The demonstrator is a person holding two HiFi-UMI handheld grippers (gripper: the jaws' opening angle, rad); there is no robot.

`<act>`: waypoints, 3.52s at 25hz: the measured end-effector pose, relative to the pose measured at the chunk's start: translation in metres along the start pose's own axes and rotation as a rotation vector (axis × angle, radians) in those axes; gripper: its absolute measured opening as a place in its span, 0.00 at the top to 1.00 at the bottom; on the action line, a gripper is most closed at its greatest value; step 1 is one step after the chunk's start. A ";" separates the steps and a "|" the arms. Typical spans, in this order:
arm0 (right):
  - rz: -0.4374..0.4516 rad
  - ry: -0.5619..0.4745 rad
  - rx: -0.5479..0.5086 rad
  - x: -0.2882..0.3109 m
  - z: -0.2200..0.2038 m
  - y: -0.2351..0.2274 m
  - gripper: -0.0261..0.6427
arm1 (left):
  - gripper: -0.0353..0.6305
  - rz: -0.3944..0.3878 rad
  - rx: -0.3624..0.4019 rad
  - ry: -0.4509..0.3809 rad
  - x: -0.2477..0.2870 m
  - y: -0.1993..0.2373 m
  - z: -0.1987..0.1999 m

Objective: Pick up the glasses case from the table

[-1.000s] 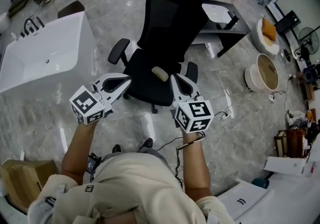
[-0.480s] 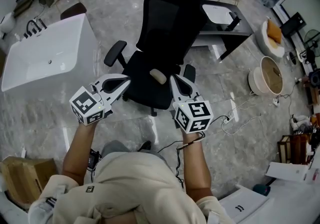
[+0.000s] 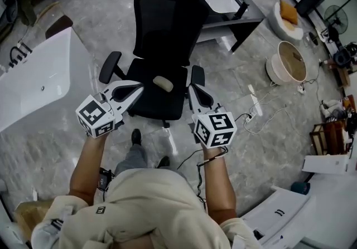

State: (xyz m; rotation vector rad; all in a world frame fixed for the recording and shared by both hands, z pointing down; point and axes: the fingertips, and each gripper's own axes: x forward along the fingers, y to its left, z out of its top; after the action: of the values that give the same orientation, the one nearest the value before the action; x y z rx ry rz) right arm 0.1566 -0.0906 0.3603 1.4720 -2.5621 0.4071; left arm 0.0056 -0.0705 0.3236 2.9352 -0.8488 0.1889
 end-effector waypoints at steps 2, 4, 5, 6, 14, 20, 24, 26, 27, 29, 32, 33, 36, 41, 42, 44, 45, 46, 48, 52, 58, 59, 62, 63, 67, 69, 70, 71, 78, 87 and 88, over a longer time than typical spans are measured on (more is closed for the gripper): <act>-0.045 0.001 0.008 0.004 -0.001 -0.009 0.92 | 0.92 -0.046 0.000 -0.007 0.013 0.011 -0.002; -0.081 0.001 0.013 0.010 0.000 -0.016 0.92 | 0.92 -0.086 0.002 -0.013 0.026 0.023 -0.001; -0.099 0.000 0.015 0.014 0.001 -0.018 0.92 | 0.92 -0.107 0.004 -0.017 0.032 0.029 0.000; -0.118 -0.002 0.016 0.017 0.002 -0.021 0.92 | 0.92 -0.129 0.005 -0.020 0.039 0.034 0.001; -0.240 -0.014 0.038 0.044 0.007 -0.029 0.92 | 0.92 -0.268 0.011 -0.016 0.066 0.073 -0.001; -0.317 -0.024 0.054 0.054 0.008 -0.031 0.92 | 0.92 -0.346 0.020 -0.019 0.073 0.092 -0.003; -0.356 -0.028 0.055 0.058 0.009 -0.027 0.92 | 0.92 -0.388 0.026 -0.028 0.074 0.101 -0.005; -0.373 -0.028 0.054 0.062 0.011 -0.027 0.92 | 0.92 -0.401 0.028 -0.034 0.076 0.107 -0.003; -0.381 -0.028 0.052 0.064 0.012 -0.027 0.92 | 0.92 -0.406 0.026 -0.036 0.076 0.110 -0.002; -0.393 -0.024 0.049 0.070 0.014 -0.027 0.92 | 0.92 -0.417 0.025 -0.041 0.077 0.118 -0.001; -0.408 -0.019 0.041 0.078 0.017 -0.026 0.92 | 0.92 -0.428 0.024 -0.056 0.077 0.129 -0.002; -0.412 -0.016 0.038 0.081 0.019 -0.025 0.92 | 0.92 -0.430 0.022 -0.060 0.076 0.133 -0.002; -0.416 -0.006 0.029 0.092 0.021 -0.022 0.92 | 0.92 -0.431 0.011 -0.069 0.075 0.147 -0.003; -0.408 0.019 0.020 0.111 0.021 -0.026 0.92 | 0.92 -0.417 -0.008 -0.079 0.080 0.167 -0.007; -0.406 0.022 0.019 0.116 0.021 -0.030 0.92 | 0.92 -0.410 -0.013 -0.077 0.083 0.172 -0.009; -0.399 0.028 0.021 0.126 0.021 -0.037 0.92 | 0.92 -0.395 -0.023 -0.076 0.087 0.183 -0.012; -0.394 0.030 0.022 0.132 0.020 -0.040 0.92 | 0.92 -0.387 -0.024 -0.075 0.087 0.187 -0.014; -0.385 0.031 0.023 0.137 0.021 -0.043 0.92 | 0.92 -0.378 -0.024 -0.074 0.087 0.192 -0.016; -0.359 0.032 0.019 0.151 0.025 -0.046 0.92 | 0.92 -0.348 -0.024 -0.070 0.085 0.203 -0.017; -0.285 0.033 -0.003 0.180 0.035 -0.052 0.92 | 0.92 -0.273 -0.022 -0.064 0.084 0.226 -0.016; -0.173 0.047 -0.018 0.211 0.050 -0.063 0.92 | 0.92 -0.188 -0.021 -0.043 0.091 0.240 -0.007; -0.160 0.051 -0.017 0.214 0.050 -0.067 0.92 | 0.92 -0.180 -0.017 -0.036 0.095 0.241 -0.007; -0.129 0.065 -0.013 0.223 0.048 -0.081 0.92 | 0.92 -0.155 -0.020 -0.020 0.108 0.245 -0.009; -0.120 0.068 -0.010 0.225 0.048 -0.086 0.92 | 0.92 -0.148 -0.022 -0.013 0.112 0.246 -0.010; -0.096 0.085 0.002 0.233 0.044 -0.106 0.92 | 0.92 -0.130 -0.031 0.019 0.131 0.250 -0.017; -0.088 0.092 0.008 0.235 0.041 -0.117 0.92 | 0.92 -0.127 -0.036 0.032 0.142 0.251 -0.022; -0.085 0.094 0.012 0.237 0.039 -0.122 0.92 | 0.92 -0.128 -0.039 0.039 0.147 0.252 -0.025; -0.083 0.097 0.016 0.238 0.036 -0.128 0.92 | 0.92 -0.130 -0.041 0.046 0.153 0.252 -0.028; -0.081 0.113 0.044 0.246 0.015 -0.165 0.92 | 0.92 -0.158 -0.048 0.109 0.193 0.251 -0.060; -0.090 0.145 0.087 0.252 -0.021 -0.200 0.92 | 0.92 -0.195 -0.076 0.205 0.232 0.250 -0.115; -0.091 0.148 0.093 0.252 -0.025 -0.203 0.92 | 0.92 -0.197 -0.082 0.215 0.236 0.250 -0.121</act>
State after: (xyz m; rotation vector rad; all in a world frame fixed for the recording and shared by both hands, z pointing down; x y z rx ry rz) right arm 0.2053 -0.3875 0.4835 1.5209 -2.3817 0.6050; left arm 0.0574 -0.3921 0.4871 2.8318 -0.5215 0.4349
